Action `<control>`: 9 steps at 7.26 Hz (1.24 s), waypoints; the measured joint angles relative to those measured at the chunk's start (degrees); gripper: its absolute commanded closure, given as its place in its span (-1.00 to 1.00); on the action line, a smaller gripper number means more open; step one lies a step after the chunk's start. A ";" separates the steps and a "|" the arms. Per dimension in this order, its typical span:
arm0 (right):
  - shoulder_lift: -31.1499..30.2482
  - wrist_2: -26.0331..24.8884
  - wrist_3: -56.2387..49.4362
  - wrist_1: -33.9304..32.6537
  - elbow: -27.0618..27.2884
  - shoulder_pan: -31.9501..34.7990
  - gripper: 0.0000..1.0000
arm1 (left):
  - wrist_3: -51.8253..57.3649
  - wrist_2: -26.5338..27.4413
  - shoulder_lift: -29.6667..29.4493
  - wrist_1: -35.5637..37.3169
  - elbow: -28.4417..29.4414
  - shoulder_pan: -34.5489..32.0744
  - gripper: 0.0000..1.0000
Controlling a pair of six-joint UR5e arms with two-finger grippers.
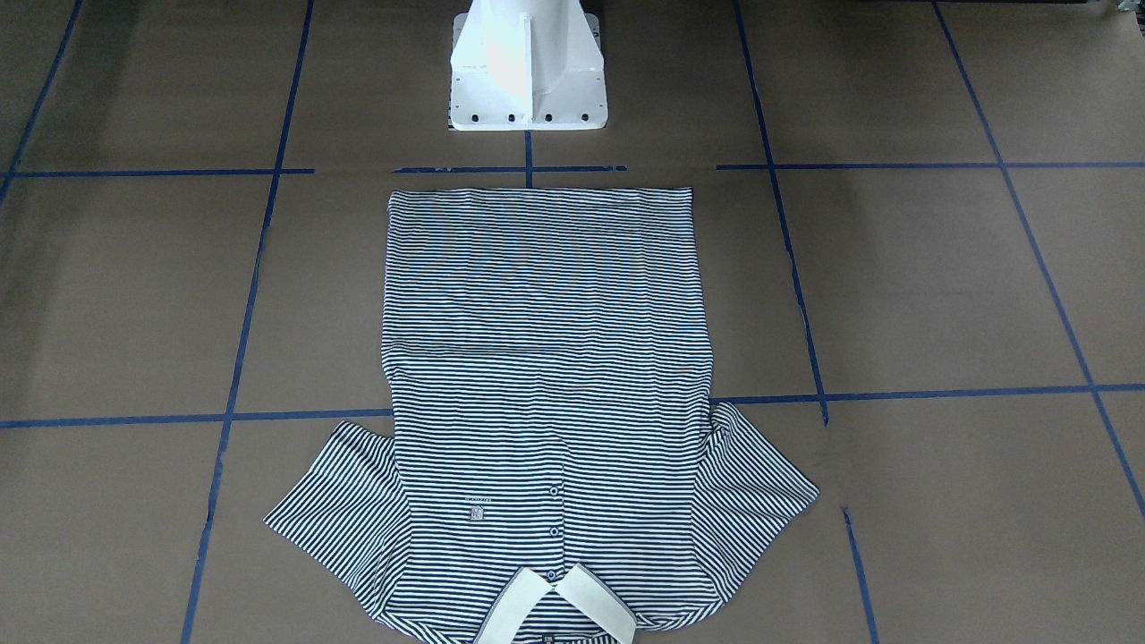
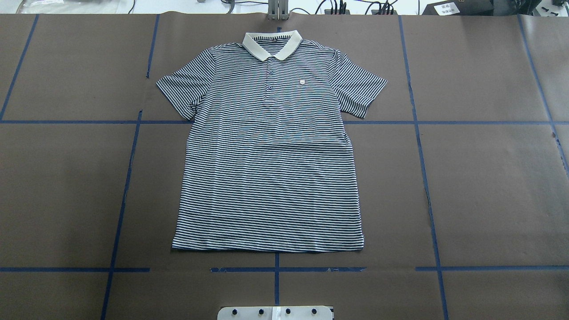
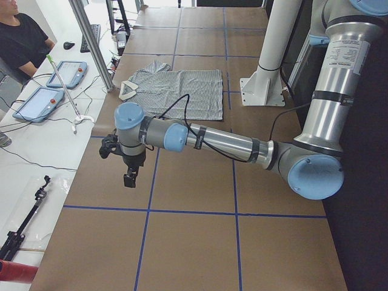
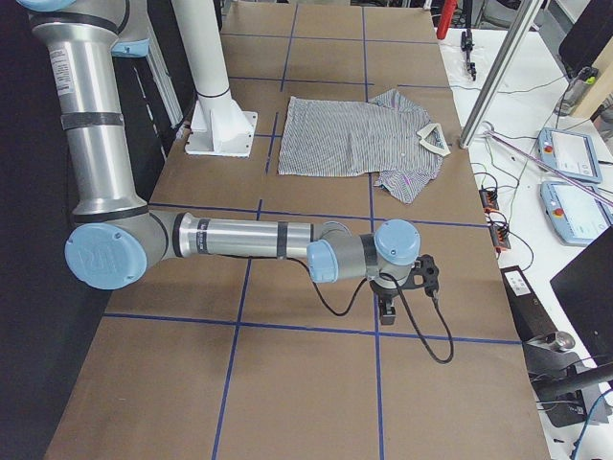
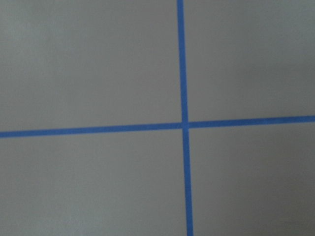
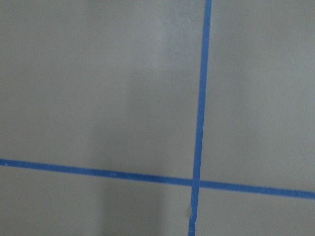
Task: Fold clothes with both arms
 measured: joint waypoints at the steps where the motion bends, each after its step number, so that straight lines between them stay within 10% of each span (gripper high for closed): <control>1: 2.43 -0.80 0.41 8.52 -4.33 -1.86 -1.00 | -1.40 0.30 -1.70 -3.86 -0.29 1.93 -1.00; 9: 13.13 -22.50 24.56 30.22 -12.30 -21.88 -1.00 | -20.38 5.02 -9.61 -30.43 9.98 14.22 -0.99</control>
